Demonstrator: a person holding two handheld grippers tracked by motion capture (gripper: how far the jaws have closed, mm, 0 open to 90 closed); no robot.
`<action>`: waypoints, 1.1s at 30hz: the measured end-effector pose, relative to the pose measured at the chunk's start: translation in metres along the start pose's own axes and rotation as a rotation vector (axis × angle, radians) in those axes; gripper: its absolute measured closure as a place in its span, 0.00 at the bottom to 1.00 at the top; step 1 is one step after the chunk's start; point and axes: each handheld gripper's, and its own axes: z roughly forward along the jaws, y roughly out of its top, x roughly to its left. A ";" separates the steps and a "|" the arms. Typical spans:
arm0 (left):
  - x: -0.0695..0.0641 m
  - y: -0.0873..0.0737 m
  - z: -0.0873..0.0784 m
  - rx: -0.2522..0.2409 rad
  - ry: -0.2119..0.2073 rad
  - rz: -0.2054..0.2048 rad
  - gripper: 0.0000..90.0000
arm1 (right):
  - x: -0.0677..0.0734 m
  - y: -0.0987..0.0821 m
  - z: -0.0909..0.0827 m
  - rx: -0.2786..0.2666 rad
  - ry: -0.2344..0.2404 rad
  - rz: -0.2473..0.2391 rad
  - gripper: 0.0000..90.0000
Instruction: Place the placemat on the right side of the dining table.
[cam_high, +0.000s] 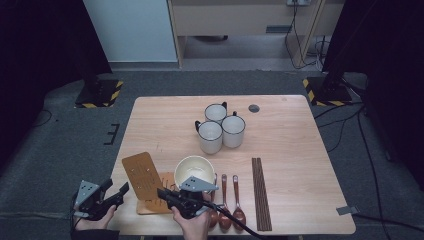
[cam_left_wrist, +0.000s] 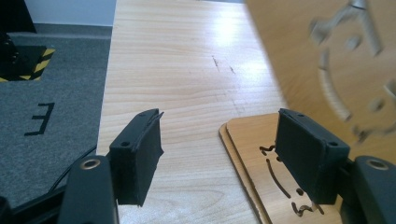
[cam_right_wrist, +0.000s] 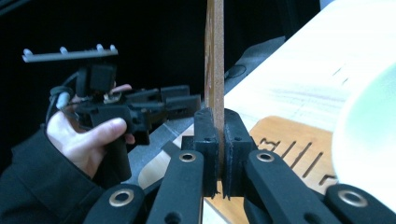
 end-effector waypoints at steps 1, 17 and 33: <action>0.000 0.000 0.001 0.003 -0.001 -0.002 0.33 | 0.000 0.001 -0.001 -0.003 -0.001 -0.001 0.97; 0.004 -0.003 0.019 0.071 0.026 -0.013 0.30 | -0.004 0.039 -0.031 -0.087 -0.012 -0.022 0.97; 0.008 -0.001 0.048 0.118 0.062 -0.020 0.26 | -0.021 0.068 -0.052 -0.136 0.001 -0.012 0.97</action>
